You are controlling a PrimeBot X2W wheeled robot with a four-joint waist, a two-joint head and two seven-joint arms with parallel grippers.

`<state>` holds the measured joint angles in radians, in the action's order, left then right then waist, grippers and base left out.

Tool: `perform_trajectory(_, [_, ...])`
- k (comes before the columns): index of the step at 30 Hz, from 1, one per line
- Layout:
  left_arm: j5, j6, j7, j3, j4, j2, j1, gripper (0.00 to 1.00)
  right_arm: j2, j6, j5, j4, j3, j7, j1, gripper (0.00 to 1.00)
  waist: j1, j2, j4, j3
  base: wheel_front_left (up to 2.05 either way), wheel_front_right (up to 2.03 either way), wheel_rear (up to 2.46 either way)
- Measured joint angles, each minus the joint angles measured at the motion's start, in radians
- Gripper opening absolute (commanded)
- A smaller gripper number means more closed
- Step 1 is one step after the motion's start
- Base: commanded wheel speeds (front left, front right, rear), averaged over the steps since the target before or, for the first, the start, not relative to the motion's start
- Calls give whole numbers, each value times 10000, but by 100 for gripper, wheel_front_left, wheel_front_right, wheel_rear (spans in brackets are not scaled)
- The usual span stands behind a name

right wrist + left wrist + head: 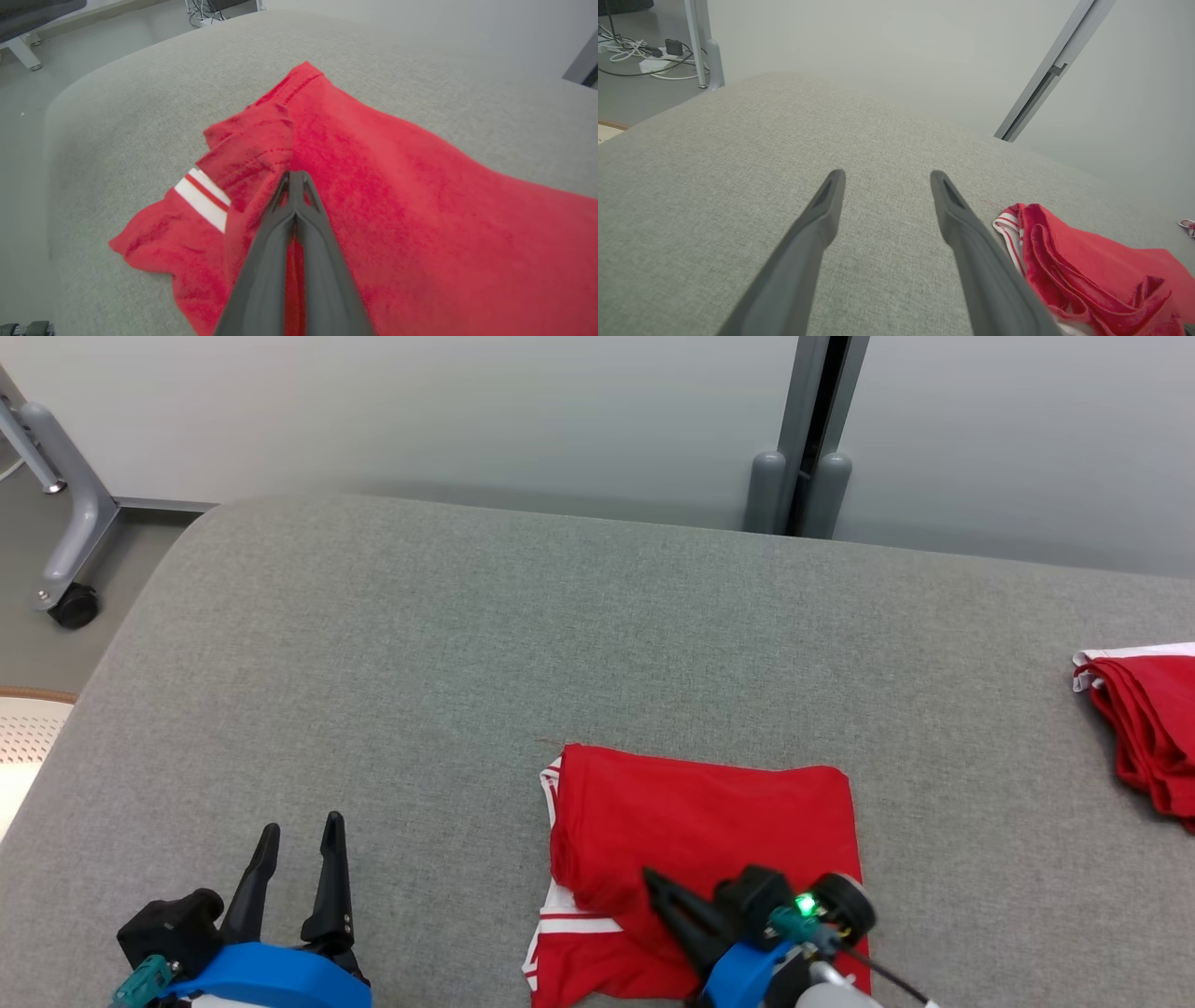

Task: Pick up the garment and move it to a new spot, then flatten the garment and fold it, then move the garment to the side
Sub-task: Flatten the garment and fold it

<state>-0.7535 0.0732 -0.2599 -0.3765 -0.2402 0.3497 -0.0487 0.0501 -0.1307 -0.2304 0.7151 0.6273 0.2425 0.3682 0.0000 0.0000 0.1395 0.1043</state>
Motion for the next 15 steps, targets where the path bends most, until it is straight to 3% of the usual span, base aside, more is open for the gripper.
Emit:
perform_trajectory(8, [-48, 6, 0, 4, -61, -2, 37, 100, -13, -2, -828, -221, 2523, -431, 14, 0, 0, 0, -44, -36, 0, 0, 0])
perform_trajectory(15, [-38, -40, -2, 92, -169, -19, 48, 100, -12, 0, -1164, -353, 2476, -36, 367, 0, 0, 0, -254, -29, 0, 0, 0])
